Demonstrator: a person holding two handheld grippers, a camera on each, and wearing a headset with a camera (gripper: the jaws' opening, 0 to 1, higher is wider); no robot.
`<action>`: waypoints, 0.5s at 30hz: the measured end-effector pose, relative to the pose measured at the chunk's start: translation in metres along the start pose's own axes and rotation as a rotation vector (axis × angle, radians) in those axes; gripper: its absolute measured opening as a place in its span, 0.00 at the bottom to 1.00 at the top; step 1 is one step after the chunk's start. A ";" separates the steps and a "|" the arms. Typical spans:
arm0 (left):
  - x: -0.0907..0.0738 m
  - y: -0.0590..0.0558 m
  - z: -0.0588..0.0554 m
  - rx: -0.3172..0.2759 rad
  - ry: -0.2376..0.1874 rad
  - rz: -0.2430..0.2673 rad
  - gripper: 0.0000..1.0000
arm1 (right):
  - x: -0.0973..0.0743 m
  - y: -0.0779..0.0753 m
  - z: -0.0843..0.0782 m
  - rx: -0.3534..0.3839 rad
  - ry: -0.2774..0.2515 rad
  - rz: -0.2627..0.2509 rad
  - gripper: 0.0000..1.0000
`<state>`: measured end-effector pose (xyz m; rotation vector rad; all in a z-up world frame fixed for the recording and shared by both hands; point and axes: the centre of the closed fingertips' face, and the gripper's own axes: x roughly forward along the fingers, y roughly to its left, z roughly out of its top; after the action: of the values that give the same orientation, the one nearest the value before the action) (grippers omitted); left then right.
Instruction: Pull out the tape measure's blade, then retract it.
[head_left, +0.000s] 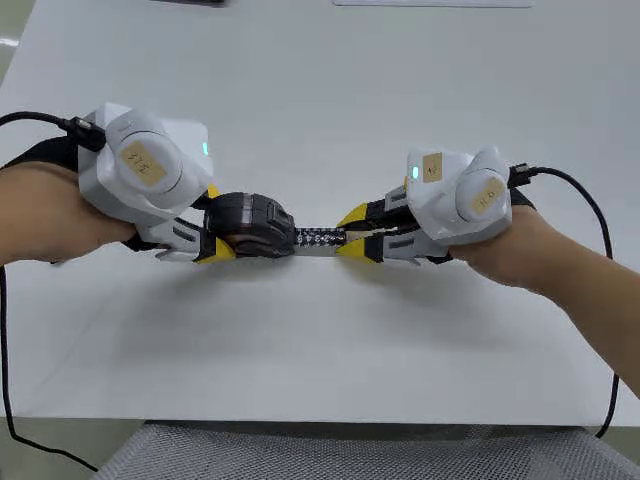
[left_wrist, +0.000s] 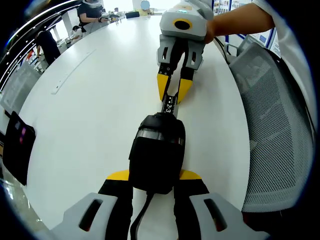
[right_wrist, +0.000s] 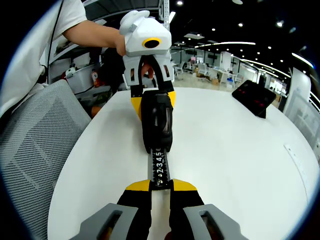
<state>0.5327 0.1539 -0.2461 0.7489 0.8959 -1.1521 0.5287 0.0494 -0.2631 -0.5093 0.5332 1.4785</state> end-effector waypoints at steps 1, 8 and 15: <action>0.000 0.000 0.000 0.001 0.000 0.000 0.26 | -0.001 0.000 -0.001 0.000 0.002 -0.001 0.09; 0.000 0.000 0.000 0.003 0.002 0.000 0.26 | -0.007 -0.001 -0.006 0.002 0.009 -0.006 0.09; 0.000 -0.001 0.000 0.006 0.007 0.002 0.26 | -0.013 0.000 -0.011 0.001 0.012 -0.011 0.09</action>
<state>0.5320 0.1536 -0.2464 0.7585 0.8980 -1.1515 0.5285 0.0322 -0.2635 -0.5199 0.5394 1.4655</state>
